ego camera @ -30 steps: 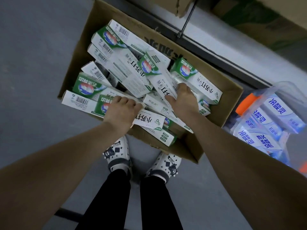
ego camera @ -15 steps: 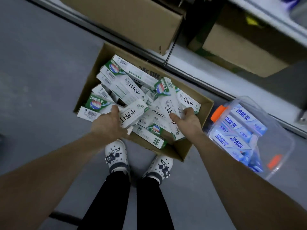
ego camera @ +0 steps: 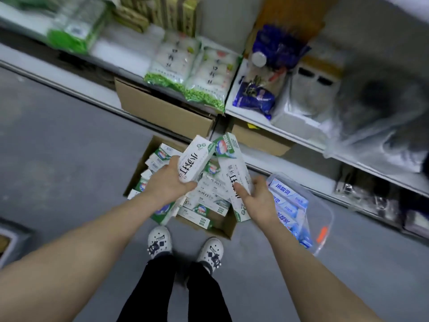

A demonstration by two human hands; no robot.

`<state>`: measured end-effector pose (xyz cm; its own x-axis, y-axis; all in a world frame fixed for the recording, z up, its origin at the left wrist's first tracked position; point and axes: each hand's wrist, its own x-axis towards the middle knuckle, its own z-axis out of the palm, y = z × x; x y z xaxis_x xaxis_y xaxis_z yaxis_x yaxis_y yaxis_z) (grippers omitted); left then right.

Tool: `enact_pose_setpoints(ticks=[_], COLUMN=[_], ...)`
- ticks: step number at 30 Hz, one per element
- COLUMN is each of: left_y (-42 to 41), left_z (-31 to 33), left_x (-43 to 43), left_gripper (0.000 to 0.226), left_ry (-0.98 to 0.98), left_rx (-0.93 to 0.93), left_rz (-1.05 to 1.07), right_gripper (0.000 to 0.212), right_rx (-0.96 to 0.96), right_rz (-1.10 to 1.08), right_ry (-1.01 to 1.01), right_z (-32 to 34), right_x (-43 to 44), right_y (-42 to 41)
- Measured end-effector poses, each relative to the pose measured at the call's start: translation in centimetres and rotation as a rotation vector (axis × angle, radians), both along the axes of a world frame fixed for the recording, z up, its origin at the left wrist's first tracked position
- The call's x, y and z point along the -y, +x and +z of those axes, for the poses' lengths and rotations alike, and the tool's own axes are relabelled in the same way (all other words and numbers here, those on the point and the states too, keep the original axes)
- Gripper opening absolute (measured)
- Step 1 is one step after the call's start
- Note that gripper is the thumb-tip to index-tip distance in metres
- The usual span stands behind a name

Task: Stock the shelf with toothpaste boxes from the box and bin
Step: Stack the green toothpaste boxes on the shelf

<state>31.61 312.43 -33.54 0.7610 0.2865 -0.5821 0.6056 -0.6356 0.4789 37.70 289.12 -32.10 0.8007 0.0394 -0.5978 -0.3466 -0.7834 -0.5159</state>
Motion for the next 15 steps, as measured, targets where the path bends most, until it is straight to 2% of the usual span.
enact_pose_setpoints(ticks=[4,11,15], left_y=[0.9,3.2,4.3], left_z=[9.6,23.7,31.0], left_x=[0.0,0.5,0.9], left_gripper=[0.069,0.072,0.068], left_ry=[0.012,0.086,0.126], left_rx=[0.096,0.266,0.395], left_rz=[-0.058,-0.185,-0.247], right_gripper=[0.057,0.033,0.031], right_rx=[0.128,0.342,0.46], right_rz=[0.02,-0.032,-0.049], right_ry=[0.025,0.11,0.156], right_z=[9.3,21.8,28.9], right_x=[0.8,2.3,3.3], right_y=[-0.3,-0.3,-0.2])
